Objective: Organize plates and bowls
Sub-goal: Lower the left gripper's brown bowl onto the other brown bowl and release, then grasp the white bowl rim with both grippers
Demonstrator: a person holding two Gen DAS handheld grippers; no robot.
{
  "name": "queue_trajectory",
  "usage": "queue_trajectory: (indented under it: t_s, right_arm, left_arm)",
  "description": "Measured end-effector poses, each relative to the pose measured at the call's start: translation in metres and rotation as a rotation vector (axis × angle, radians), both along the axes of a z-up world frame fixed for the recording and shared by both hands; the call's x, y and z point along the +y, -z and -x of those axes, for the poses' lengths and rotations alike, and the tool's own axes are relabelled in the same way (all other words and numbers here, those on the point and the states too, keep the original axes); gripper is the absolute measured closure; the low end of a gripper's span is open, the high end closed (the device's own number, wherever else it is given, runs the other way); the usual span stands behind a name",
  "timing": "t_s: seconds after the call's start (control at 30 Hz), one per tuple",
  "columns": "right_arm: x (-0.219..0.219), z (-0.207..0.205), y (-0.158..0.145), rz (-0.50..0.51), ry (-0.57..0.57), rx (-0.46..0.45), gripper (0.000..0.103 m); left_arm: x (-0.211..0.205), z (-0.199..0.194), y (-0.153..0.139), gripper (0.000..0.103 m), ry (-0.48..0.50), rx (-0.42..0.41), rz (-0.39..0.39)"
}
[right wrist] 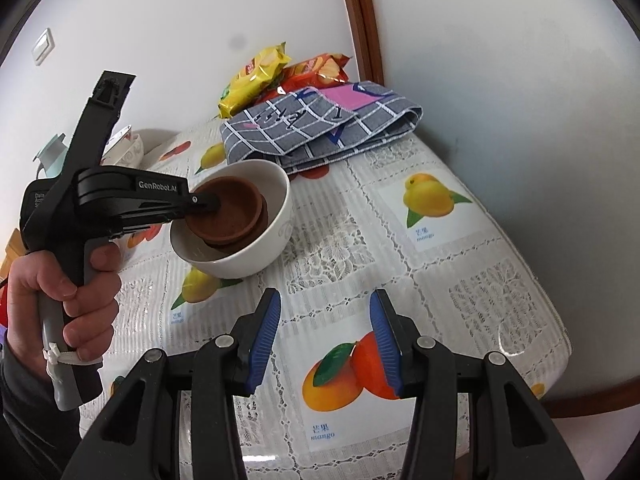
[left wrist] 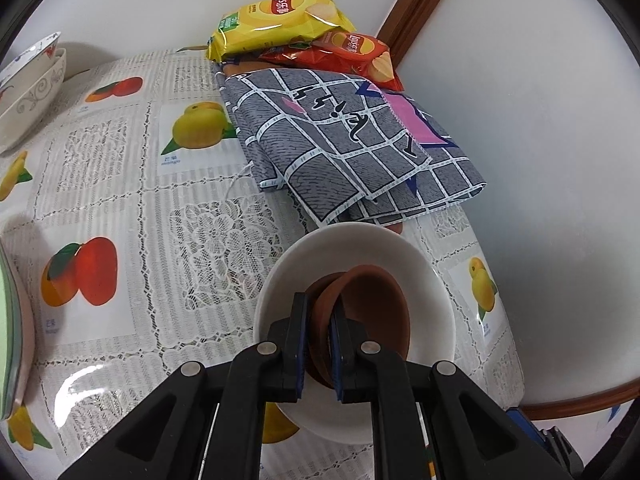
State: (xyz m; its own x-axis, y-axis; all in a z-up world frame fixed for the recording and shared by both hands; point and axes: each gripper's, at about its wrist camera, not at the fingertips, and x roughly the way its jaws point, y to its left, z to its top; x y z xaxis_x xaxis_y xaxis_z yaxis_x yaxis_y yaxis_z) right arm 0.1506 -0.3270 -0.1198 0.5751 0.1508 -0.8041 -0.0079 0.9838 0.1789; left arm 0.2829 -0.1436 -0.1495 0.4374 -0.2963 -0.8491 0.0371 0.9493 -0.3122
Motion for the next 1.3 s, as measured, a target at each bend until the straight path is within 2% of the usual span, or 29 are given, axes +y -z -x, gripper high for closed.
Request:
queue_trajectory:
  t_s: [0.13, 0.27, 0.3, 0.37, 0.6, 0.73, 0.97, 1.2, 1.3]
  right_arm:
    - [-0.001, -0.003, 0.003, -0.036, 0.0, 0.015, 0.057]
    - [0.002, -0.007, 0.003, -0.025, -0.004, 0.015, 0.057]
    - [0.003, -0.008, 0.002, -0.023, -0.006, 0.013, 0.057]
    - [0.004, -0.011, 0.001, -0.02, -0.008, 0.009, 0.057]
    - [0.008, -0.029, -0.007, -0.015, -0.03, -0.033, 0.057]
    - [0.013, -0.048, -0.01, -0.002, -0.042, -0.045, 0.057]
    - [0.022, -0.079, -0.001, -0.016, -0.055, -0.009, 0.059]
    - [0.036, -0.1, 0.024, 0.051, -0.061, 0.081, 0.072]
    - [0.042, -0.104, 0.028, 0.079, -0.068, 0.101, 0.072]
  left_arm:
    - [-0.003, 0.001, 0.0, 0.092, 0.025, 0.002, 0.006]
    - [-0.006, 0.002, -0.001, 0.09, 0.054, 0.003, -0.013]
    - [-0.007, 0.002, -0.002, 0.089, 0.065, 0.005, -0.018]
    - [-0.007, 0.004, -0.004, 0.079, 0.083, 0.011, -0.021]
    - [0.003, 0.013, -0.024, 0.076, 0.073, -0.045, -0.02]
    - [0.014, 0.012, -0.031, 0.076, 0.038, -0.065, -0.074]
    - [0.025, 0.002, -0.016, 0.076, 0.017, 0.013, -0.111]
    - [0.021, -0.004, 0.003, 0.076, 0.035, 0.064, -0.139]
    - [0.015, -0.007, 0.007, 0.076, 0.064, 0.077, -0.166]
